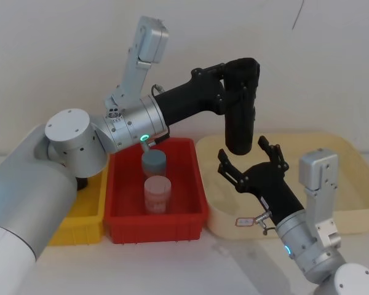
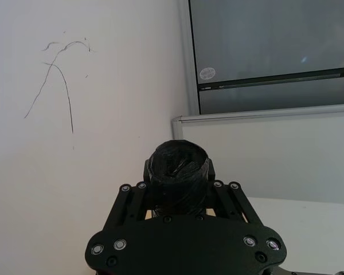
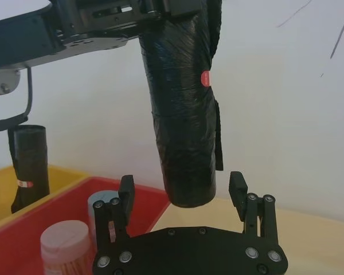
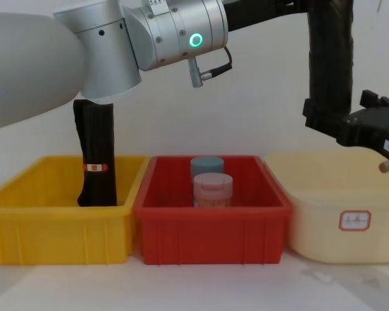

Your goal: Pick up the garbage bag with the one hand and transfer it to the other hand.

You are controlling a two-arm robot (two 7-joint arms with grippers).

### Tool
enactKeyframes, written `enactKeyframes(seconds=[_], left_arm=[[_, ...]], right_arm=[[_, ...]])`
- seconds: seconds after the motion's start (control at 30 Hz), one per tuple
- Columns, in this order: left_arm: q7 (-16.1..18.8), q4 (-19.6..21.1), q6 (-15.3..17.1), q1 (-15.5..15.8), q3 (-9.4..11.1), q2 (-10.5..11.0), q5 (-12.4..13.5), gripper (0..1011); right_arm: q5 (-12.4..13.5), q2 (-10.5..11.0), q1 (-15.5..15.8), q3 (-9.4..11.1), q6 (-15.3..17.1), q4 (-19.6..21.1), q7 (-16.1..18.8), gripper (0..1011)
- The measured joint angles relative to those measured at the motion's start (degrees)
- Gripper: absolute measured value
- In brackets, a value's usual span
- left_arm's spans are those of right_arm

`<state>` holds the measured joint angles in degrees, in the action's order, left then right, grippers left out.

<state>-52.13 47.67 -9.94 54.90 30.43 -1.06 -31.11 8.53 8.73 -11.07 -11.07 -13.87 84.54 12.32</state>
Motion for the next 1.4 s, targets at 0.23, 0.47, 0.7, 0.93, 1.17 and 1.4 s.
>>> enactKeyframes(seconds=[0.23, 0.47, 0.7, 0.93, 1.17, 1.4], left_arm=[[0.0, -0.01, 0.0, 0.0, 0.0, 0.0, 0.0, 436], [0.0, 0.0, 0.0, 0.0, 0.0, 0.0, 0.0, 436], [0.0, 0.0, 0.0, 0.0, 0.0, 0.0, 0.0, 436], [0.0, 0.0, 0.0, 0.0, 0.0, 0.0, 0.0, 436], [0.0, 0.0, 0.0, 0.0, 0.0, 0.0, 0.0, 436], [0.0, 0.0, 0.0, 0.0, 0.0, 0.0, 0.0, 436]], right_arm=[[-0.52, -0.89, -1.48, 0.31, -0.16, -1.58, -0.4, 1000], [-0.96, -1.81, -2.97, 0.66, -0.34, -2.92, -0.63, 999], [-1.04, -2.52, -4.0, 0.91, -0.33, -3.62, -0.68, 1000], [-0.6, -2.81, -4.46, 1.0, 0.48, -3.4, -0.37, 1000], [0.18, -2.9, -4.66, 1.04, 1.59, -2.65, -0.14, 955], [0.87, -3.06, -5.03, 0.93, 2.62, -2.41, -0.16, 792]])
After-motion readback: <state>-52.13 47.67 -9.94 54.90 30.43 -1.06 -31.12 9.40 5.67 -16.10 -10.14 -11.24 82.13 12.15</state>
